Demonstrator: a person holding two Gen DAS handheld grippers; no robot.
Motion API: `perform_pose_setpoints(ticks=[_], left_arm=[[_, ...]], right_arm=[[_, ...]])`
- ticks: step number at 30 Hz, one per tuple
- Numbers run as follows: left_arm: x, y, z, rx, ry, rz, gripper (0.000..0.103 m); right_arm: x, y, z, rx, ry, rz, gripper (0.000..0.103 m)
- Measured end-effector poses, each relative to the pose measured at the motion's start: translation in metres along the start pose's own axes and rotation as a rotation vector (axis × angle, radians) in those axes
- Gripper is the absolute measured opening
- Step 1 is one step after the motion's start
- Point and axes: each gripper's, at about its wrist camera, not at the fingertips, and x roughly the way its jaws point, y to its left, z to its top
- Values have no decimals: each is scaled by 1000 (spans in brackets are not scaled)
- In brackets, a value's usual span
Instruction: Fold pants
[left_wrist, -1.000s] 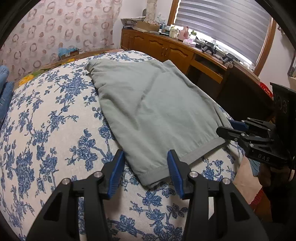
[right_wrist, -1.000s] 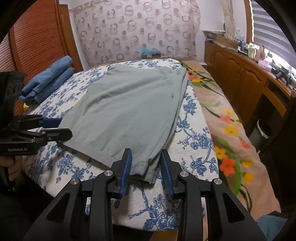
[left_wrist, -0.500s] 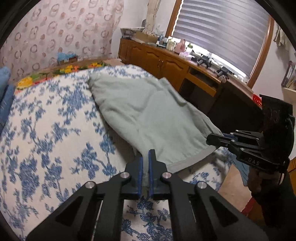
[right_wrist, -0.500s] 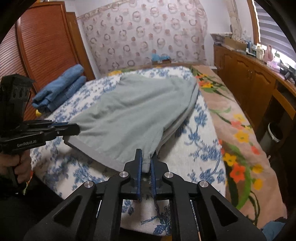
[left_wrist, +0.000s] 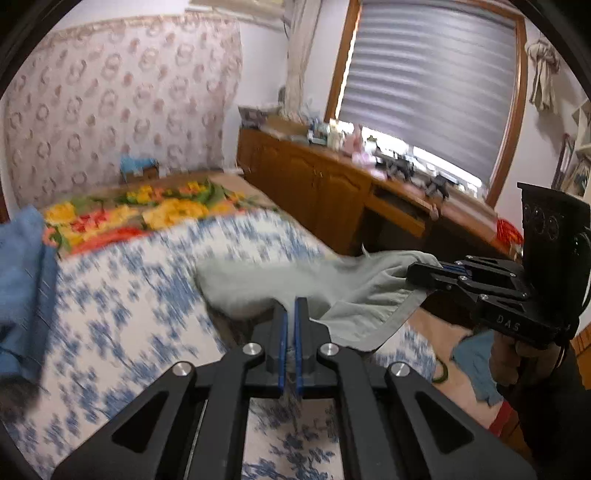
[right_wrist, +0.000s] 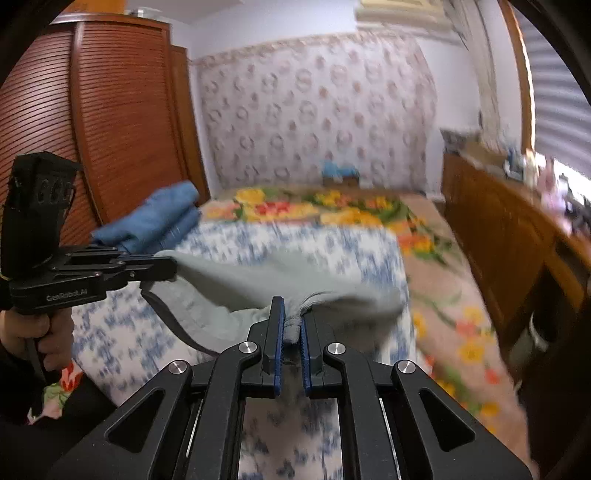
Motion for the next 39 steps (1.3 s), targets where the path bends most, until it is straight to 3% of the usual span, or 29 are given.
perform_pose_setpoints(ticks=[7,17,20,22,25,33,39], left_arm=[[-38,29,60,5,-93,72,0],[-30,115,148,-13,-138,253,0],[-35,125,152,-34,-153,257,0],[-35,128,137,-38,-138,261,0],[-26,133,98,-60,-85,249,0],[9,120,-26,-127,79,203,0],[14,103,-69,-145,127,189,0]], right_arm=[[10,23,79,-80,-68,50,5],[97,33,185,-79,-75,63,5],[101,38,195,-76,-95,77,5],[103,41,196,-74,-85,87,5],[116,47,172,-101,-17,81,5],[133,51,56,-135,180,124,5],[128,58,-3,-121,252,144,5]])
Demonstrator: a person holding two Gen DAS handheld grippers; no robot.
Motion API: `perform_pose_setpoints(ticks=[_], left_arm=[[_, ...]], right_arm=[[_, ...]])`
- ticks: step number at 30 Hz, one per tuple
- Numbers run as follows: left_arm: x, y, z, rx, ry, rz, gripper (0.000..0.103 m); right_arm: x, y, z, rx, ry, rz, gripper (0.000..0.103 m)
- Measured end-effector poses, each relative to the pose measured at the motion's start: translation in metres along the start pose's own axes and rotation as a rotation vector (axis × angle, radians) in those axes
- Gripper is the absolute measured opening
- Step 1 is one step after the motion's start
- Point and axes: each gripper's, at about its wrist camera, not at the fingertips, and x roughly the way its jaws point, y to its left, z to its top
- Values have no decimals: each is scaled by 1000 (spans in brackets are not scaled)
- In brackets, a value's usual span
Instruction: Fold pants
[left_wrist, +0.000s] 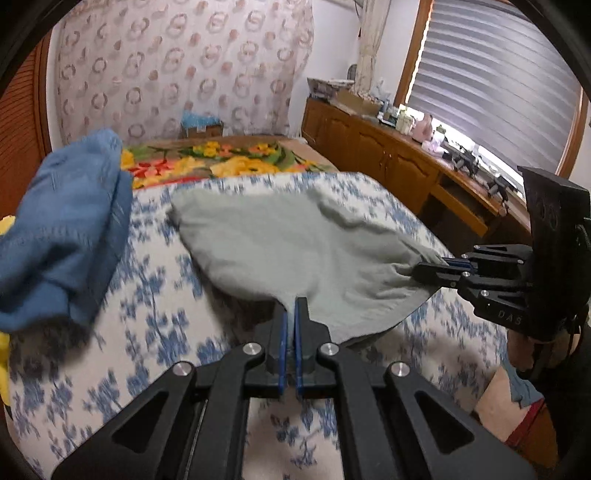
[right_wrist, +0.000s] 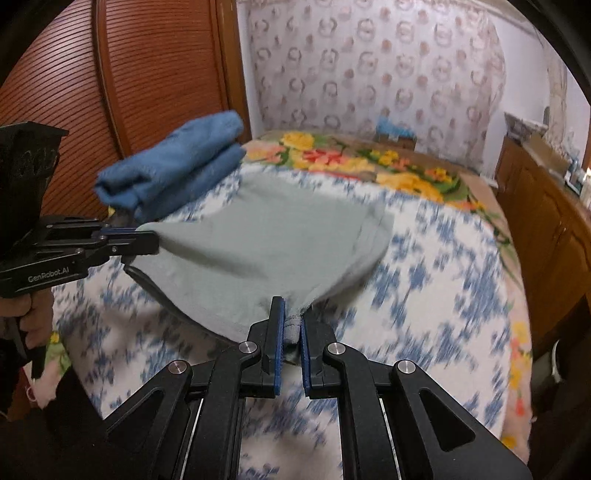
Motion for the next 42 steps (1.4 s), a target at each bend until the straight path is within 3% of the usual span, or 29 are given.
perform_pose_setpoints(ticks=[14,28,36,42], left_arm=[[-10,-7,-58,-9,36,15,0],[-4,-13,-74,2,74,37,0],[-4,-7,-72,-2,74,40,17],[-10,2,-68,3,45,114,33]], right_arm=[[-6,22,-57,42,13,25,5],[-9,28,-81,92,23,0,6],[-21,26,-82,102,-5,-4,9],[-24,26,-81,99,-21,-18,9]])
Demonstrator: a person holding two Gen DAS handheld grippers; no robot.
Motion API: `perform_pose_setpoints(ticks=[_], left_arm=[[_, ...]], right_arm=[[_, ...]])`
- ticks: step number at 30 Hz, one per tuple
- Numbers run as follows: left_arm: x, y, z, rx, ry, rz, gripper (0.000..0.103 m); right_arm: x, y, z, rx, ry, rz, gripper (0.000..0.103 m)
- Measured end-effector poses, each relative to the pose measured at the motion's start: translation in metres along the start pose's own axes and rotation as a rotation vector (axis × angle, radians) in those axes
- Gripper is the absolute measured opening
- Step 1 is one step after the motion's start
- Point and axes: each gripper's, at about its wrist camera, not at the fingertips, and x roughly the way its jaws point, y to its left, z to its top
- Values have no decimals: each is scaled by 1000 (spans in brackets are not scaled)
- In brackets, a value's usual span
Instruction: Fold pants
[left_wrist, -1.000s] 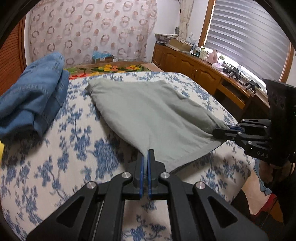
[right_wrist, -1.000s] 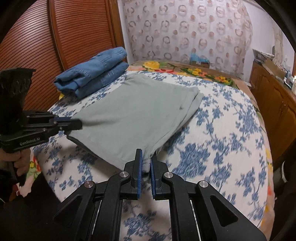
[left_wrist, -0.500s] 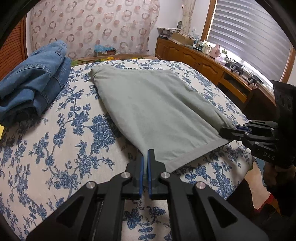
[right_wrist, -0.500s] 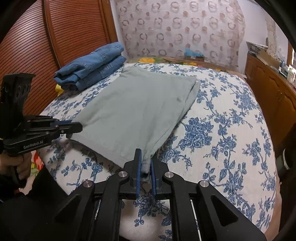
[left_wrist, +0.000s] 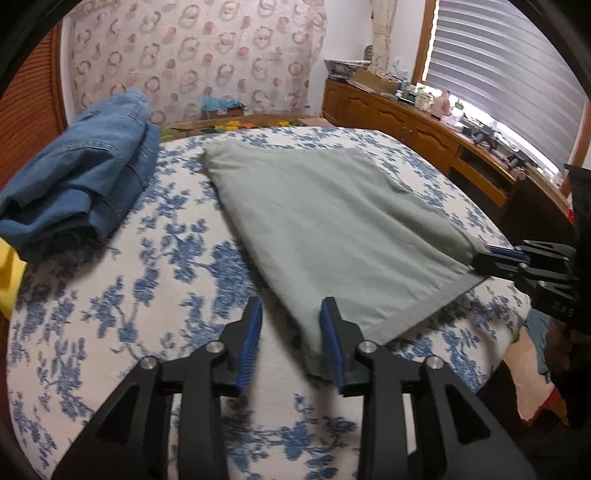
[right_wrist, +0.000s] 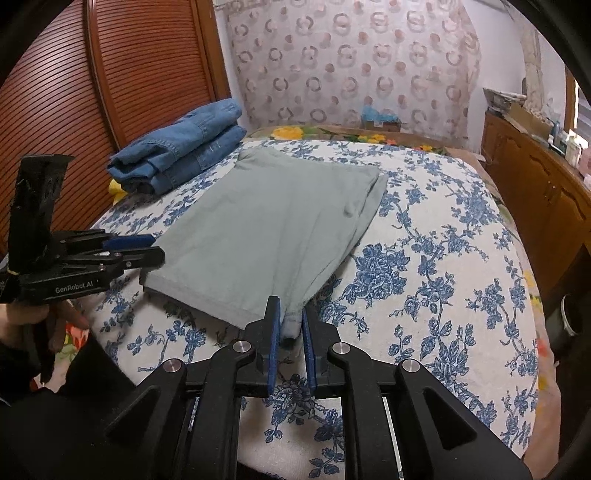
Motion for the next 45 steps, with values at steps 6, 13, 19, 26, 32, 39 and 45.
perform_pose_setpoints(ticks=[6,13,19,26,32,39,45], left_arm=[[-6,9,2,-8,-13,16,35],[-2,3,-2,-4,4,19,35],[12,2,-10,-32,44,-1,35],[7,0,-15,-46,32,-30,35],[3,-4,-20,-55,26,-90,35],[5,-9,-23,-47,35,-96,35],[5,-11,-26,-57,33,-124,23]], right_arm=[[-5,0,0,-5,-10,-21,15],[-9,-2,-2,-5,-9,-32,25],[10,-4,-9,12,36,-37,25],[20,-3,-16,21,59,-29,26],[20,-2,-17,28,63,-28,26],[21,-4,-18,50,63,-22,31],[23,4,-20,3,69,24,22]])
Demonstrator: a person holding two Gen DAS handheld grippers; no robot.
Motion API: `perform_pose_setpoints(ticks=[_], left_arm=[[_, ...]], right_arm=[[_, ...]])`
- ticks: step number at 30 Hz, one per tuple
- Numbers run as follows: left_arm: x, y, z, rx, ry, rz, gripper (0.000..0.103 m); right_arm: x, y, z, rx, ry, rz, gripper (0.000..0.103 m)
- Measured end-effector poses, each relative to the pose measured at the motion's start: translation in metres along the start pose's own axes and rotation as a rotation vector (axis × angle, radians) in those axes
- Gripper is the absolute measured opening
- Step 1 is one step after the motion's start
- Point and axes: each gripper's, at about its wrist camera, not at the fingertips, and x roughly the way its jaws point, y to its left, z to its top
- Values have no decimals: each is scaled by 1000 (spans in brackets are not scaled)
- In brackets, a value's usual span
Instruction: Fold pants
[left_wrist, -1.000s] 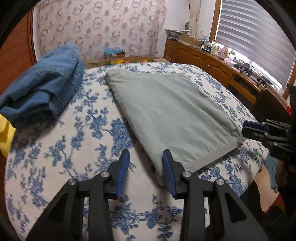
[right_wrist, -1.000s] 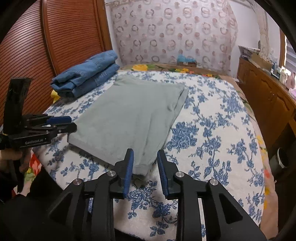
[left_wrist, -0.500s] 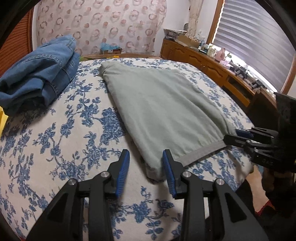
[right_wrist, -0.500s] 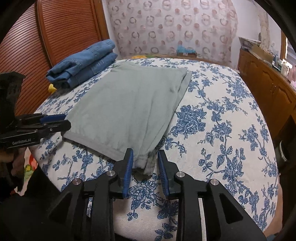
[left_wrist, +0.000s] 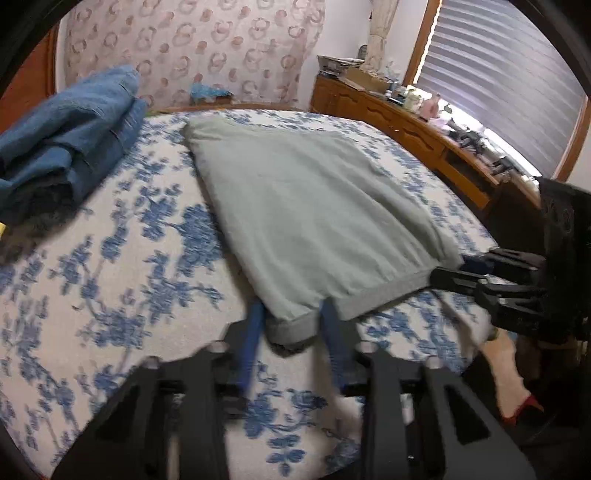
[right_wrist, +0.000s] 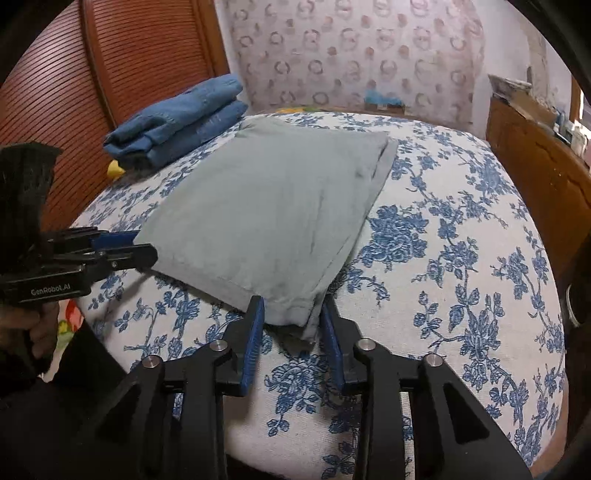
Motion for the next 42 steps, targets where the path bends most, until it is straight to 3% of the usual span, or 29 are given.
perform_pose_setpoints(ticks=[4,6,14,29,42], left_arm=[[-3,0,0,2,-15,-8,12],[-8,-1,2,4,-32,-27,5],[-33,-17,15,50,-69,-42,4],[-114,-46,33,107,-214,-80,4],[-47,-13,85,83,-170,-7,4]], right_arm=[[0,-1,0,14,-2,32,10],[-2,-2,0,24,-8,47,9],[-30,3,7,28,-60,87,9],[-106,27,33,-24,-200,138,8],[-43,1,86,-12,-219,50,8]])
